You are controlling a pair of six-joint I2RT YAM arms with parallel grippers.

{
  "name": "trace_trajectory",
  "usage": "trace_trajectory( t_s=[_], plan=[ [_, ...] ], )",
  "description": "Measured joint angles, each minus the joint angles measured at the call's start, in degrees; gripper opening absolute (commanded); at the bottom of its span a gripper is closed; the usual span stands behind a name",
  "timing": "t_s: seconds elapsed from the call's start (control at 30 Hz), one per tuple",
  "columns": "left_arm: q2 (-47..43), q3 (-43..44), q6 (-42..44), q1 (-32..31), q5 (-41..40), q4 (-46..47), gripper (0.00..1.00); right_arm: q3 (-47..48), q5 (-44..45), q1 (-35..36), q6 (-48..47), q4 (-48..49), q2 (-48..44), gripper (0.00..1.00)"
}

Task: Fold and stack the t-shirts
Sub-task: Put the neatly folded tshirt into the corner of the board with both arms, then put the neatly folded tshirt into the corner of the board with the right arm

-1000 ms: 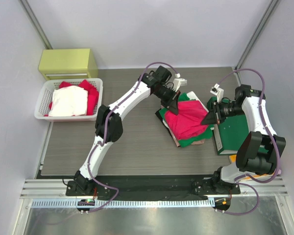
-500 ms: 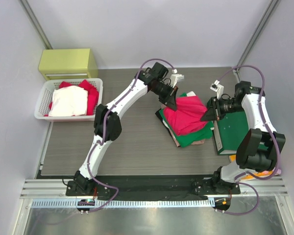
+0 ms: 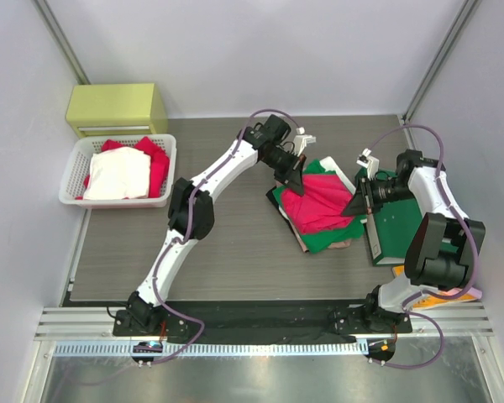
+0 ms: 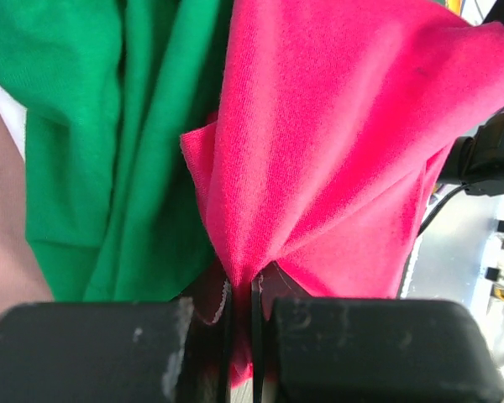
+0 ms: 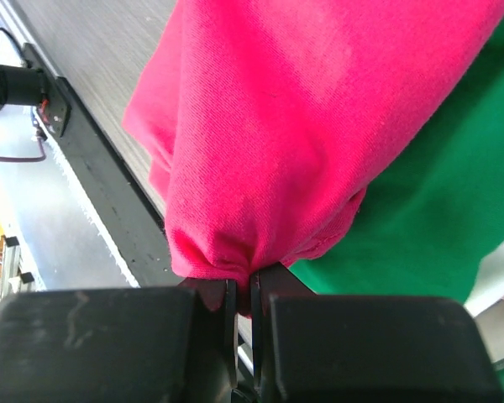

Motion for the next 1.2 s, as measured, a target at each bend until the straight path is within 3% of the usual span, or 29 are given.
trace_trajectory(
  t_s=[0.03,0.13,0.17,0.23,0.27,0.33,0.4,0.7,1.03,1.2],
  plan=[
    [0.42,0.0,-0.28,0.0,0.22,0.09,0.0,-0.33,0.31,0.0,0.35,0.68,0.15,0.01],
    [1.38,0.04,-0.87,0.0,1.09,0.48,0.0,-1.03,0.94,0.0,1.14,2.25,0.5,0.32],
    [1.46,0.07,-0.96,0.0,1.31,0.55,0.05,-1.22,1.01,0.0,1.31,2.47,0.63,0.56],
    [1.51,0.24,-0.96,0.0,1.46,0.63,0.25,-1.81,1.11,0.0,1.7,2.97,0.83,0.79],
    [1.51,0.39,-0.87,-0.02,1.44,0.63,0.45,-2.29,1.27,0.0,1.73,3.3,0.85,0.83],
    [1.51,0.72,-0.57,0.0,1.25,0.72,0.54,-3.3,1.51,-0.02,1.75,3.67,0.81,0.94],
    [1.51,0.79,-0.63,-0.02,1.25,0.68,0.61,-4.07,1.66,0.0,2.08,4.35,0.46,0.96],
    [0.83,-0.37,-0.11,-0.24,0.7,0.59,0.72,-5.84,2.86,0.0,2.51,5.42,-5.01,1.0],
    [-11.91,-13.44,2.43,3.19,-3.82,1.29,0.8,-3.32,4.74,-0.44,1.7,-0.96,-17.33,1.0],
    [-19.15,-19.89,2.69,7.06,-5.27,2.78,0.8,-2.73,4.87,-0.42,2.12,-3.58,-22.73,0.97]
  ],
)
